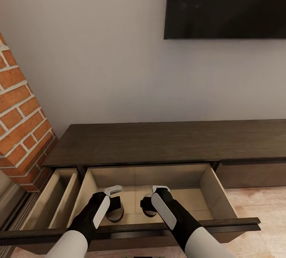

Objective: Place each of the two pumpkins and all three candles from the living room inside a cabinet in the living room (use any cabinet), then make sure every cabinet is closed, and position the cauldron so it is next to a table in the living room.

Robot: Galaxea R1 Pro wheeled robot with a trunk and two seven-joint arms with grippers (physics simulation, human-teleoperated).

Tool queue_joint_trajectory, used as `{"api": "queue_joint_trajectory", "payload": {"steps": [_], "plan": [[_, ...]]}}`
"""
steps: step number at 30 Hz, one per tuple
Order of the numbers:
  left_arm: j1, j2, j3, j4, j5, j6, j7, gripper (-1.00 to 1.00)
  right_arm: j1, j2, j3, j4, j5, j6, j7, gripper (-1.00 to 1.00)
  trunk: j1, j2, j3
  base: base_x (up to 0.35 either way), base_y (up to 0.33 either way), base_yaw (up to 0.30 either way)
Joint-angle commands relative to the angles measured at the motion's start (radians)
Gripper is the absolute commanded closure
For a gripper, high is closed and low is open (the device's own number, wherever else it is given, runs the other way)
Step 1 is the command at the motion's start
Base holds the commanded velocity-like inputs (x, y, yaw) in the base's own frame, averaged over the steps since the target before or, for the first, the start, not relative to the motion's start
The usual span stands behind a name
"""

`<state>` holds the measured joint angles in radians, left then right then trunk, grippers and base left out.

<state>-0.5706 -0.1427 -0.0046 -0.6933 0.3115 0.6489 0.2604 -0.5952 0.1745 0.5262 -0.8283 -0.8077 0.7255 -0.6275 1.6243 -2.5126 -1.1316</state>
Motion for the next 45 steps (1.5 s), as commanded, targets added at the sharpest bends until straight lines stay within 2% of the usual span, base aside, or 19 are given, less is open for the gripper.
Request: {"api": "queue_joint_trajectory", "payload": {"steps": [1, 14, 18, 25, 26, 37, 38, 45], "plan": [[0.0, 0.0, 0.0, 0.0, 0.0, 0.0, -0.001, 1.0, 0.0, 0.0, 0.0, 0.0, 0.0, 0.0, 0.0, 1.0, 0.0, 0.0, 0.0, 0.0, 0.0, 0.0], [0.0, 0.001, 0.0, -0.003, 0.0, 0.0, -0.003, 1.0, 0.0, 0.0, 0.0, 0.0, -0.001, 0.0, 0.0, 1.0, 0.0, 0.0, 0.0, 0.082, 0.0, 0.0], [0.0, 0.0, -0.001, -0.004, 0.0, 0.0, -0.003, 1.0, 0.0, 0.0, 0.0, 0.0, -0.001, 0.0, 0.0, 1.0, 0.002, -0.001, -0.015, 0.007, 0.0, 0.0], [0.0, 0.001, 0.0, -0.005, 0.0, 0.0, -0.003, 1.0, 0.0, 0.0, 0.001, 0.0, -0.001, 0.0, 0.0, 1.0, 0.002, -0.001, -0.015, 0.0, 0.0, 0.0], [0.0, 0.001, 0.0, -0.005, 0.0, 0.0, -0.003, 1.0, 0.0, 0.0, 0.001, 0.0, -0.001, 0.0, 0.0, -1.0, 0.002, -0.001, -0.015, 0.0, 0.0, 0.0], [0.0, 0.002, -0.001, -0.005, 0.0, -0.001, -0.003, 1.0, 0.0, 0.0, 0.002, 0.0, -0.001, 0.0, 0.0, -1.0, 0.002, -0.001, -0.015, 0.0, 0.0, 0.0], [0.0, 0.002, 0.0, -0.005, 0.0, -0.002, -0.003, -1.0, 0.0, 0.0, 0.002, 0.0, -0.001, 0.0, 0.0, -1.0, 0.002, -0.001, -0.015, 0.0, 0.0, 0.0], [0.0, 0.002, 0.002, -0.006, 0.001, 0.005, -0.003, -1.0, 0.0, 0.0, 0.002, 0.0, 0.0, -0.001, 0.001, -1.0, 0.002, -0.001, -0.015, 0.0, 0.0, 0.0]]}}
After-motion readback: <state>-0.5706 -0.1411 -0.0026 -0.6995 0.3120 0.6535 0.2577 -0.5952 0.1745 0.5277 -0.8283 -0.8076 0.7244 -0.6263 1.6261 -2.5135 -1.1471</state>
